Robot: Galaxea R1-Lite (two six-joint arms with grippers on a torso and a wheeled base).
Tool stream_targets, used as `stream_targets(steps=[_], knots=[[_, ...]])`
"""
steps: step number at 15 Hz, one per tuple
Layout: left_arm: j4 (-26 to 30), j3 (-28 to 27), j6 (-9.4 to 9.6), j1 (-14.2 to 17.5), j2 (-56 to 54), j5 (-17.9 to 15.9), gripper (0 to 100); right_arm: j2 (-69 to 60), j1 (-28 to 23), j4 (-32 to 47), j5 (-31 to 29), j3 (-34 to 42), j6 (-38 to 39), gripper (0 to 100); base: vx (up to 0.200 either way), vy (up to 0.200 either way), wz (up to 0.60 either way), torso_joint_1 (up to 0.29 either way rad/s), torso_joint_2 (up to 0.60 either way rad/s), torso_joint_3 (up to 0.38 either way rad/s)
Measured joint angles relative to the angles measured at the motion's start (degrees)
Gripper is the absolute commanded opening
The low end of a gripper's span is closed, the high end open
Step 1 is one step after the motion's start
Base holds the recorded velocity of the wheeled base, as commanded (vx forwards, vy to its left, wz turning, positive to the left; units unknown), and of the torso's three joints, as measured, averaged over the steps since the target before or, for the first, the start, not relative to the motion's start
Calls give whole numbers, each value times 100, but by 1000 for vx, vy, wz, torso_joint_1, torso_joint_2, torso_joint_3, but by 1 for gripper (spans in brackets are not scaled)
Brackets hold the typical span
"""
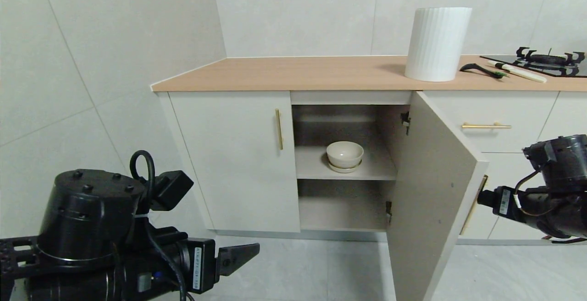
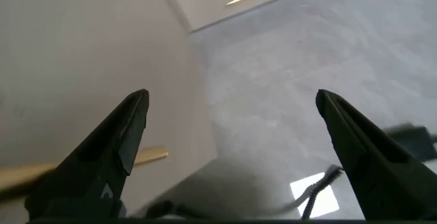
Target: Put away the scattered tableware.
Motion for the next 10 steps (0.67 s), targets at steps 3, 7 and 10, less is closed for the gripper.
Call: stream_targets(steps=[3,7,10], knots=[[-2,-20,-9,-6,6,-1,100,116,444,-16,-4,-57,5,100,0,0,0,0,0,0],[-5,-38,-15,-6,15,-33,100,733,1064,-174,158,-556,-28,100,0,0,0,0,0,0],[-5,-57,-15,0,6,-26,100,1320,1295,-202,295,-1262,-165,100,0,0,0,0,0,0]])
